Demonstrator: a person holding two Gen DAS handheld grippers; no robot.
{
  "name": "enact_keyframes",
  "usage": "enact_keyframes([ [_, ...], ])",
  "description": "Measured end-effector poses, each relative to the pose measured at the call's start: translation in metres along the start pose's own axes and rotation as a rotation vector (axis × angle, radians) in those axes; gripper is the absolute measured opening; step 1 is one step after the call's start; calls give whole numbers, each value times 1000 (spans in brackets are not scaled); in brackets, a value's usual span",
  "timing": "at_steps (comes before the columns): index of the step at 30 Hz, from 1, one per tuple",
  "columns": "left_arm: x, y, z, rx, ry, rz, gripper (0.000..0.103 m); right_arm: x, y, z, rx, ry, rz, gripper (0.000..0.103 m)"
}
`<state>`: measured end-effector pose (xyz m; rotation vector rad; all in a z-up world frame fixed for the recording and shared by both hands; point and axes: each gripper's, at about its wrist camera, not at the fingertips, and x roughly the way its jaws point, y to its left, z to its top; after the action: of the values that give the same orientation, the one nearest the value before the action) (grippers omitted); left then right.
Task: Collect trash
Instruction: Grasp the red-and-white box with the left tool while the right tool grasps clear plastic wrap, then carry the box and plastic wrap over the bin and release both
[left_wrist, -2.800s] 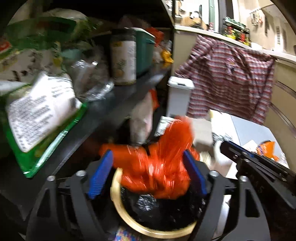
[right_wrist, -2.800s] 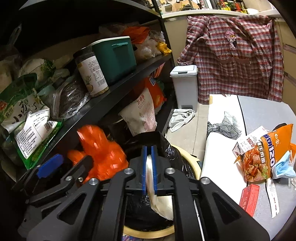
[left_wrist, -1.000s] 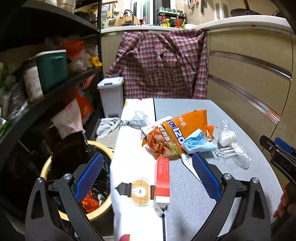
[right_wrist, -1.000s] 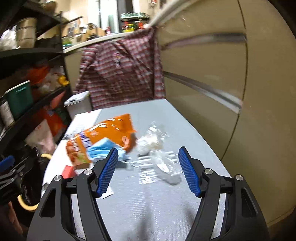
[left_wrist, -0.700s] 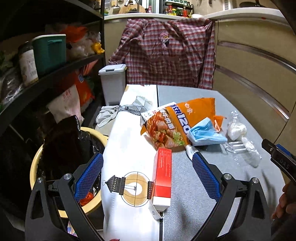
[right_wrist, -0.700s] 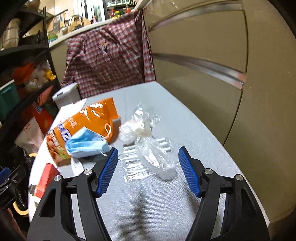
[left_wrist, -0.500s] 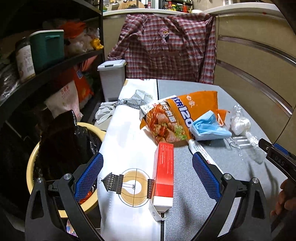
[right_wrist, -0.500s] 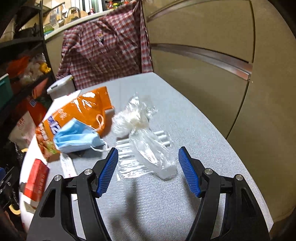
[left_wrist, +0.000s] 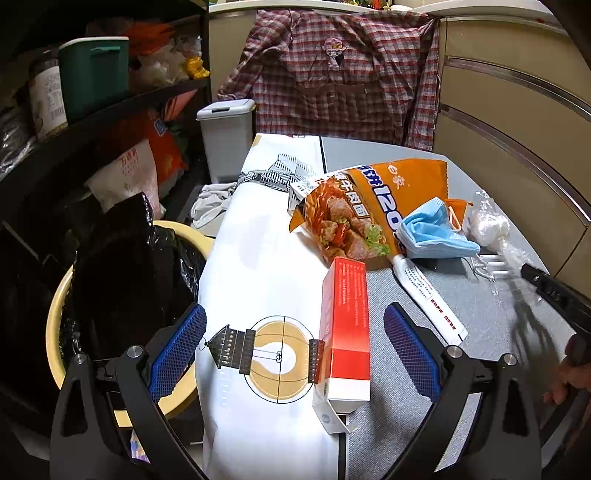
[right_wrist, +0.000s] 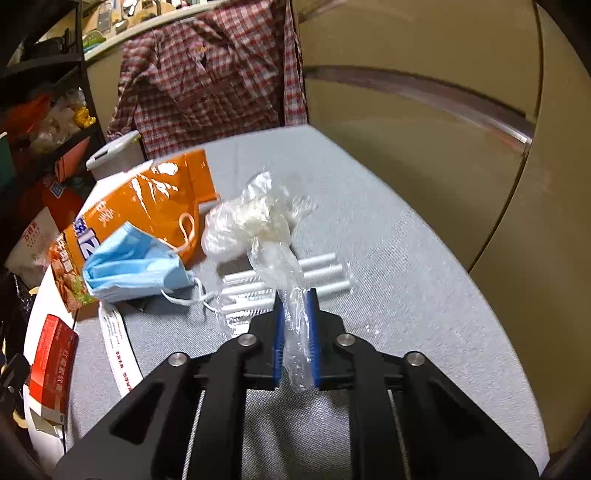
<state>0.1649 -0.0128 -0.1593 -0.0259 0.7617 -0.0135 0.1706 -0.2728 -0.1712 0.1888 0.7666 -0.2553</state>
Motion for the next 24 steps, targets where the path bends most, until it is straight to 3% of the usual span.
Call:
enact_keyframes([
  [9, 0, -3, -3, -2, 18, -27, 91, -51, -13, 19, 60, -134, -14, 6],
  [11, 2, -4, -5, 9, 33, -38, 85, -57, -13, 21, 58, -148, -9, 6],
  [18, 13, -19, -12, 88, 101, -95, 25, -62, -9, 20, 50, -146, 14, 6],
  [24, -5, -23, -3, 105, 56, -120, 25, -65, -6, 21, 52, -152, 23, 6],
])
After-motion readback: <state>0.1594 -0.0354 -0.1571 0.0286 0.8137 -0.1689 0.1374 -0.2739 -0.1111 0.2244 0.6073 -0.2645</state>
